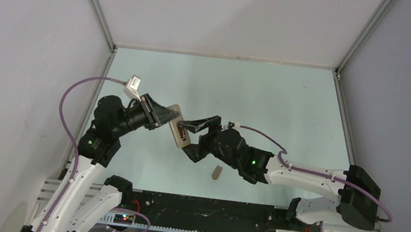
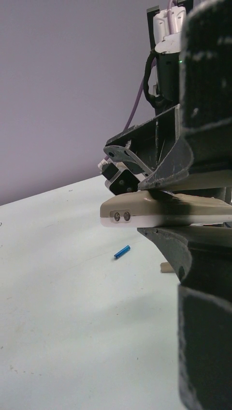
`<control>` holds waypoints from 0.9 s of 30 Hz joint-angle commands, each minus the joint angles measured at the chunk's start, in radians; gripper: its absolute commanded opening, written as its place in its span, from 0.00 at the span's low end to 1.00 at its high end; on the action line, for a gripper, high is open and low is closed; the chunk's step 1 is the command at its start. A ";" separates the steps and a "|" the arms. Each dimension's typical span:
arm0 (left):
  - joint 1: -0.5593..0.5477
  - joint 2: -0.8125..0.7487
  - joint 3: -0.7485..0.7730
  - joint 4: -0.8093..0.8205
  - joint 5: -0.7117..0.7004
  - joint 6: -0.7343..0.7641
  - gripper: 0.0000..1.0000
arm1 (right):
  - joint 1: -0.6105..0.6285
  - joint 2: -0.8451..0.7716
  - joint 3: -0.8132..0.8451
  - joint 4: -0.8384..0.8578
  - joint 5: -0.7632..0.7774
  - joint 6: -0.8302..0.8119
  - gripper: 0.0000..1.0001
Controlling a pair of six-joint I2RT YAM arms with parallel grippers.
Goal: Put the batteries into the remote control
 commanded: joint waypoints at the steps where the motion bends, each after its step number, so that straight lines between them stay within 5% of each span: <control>1: -0.010 -0.021 0.013 0.017 0.034 0.021 0.00 | -0.015 -0.002 -0.004 0.094 0.012 0.015 0.81; 15: -0.010 -0.035 0.008 0.017 0.029 0.019 0.00 | -0.023 0.003 -0.034 0.167 -0.009 0.012 0.60; 27: -0.009 -0.020 0.019 0.016 0.000 0.020 0.00 | -0.025 -0.071 -0.067 0.128 -0.004 -0.056 0.84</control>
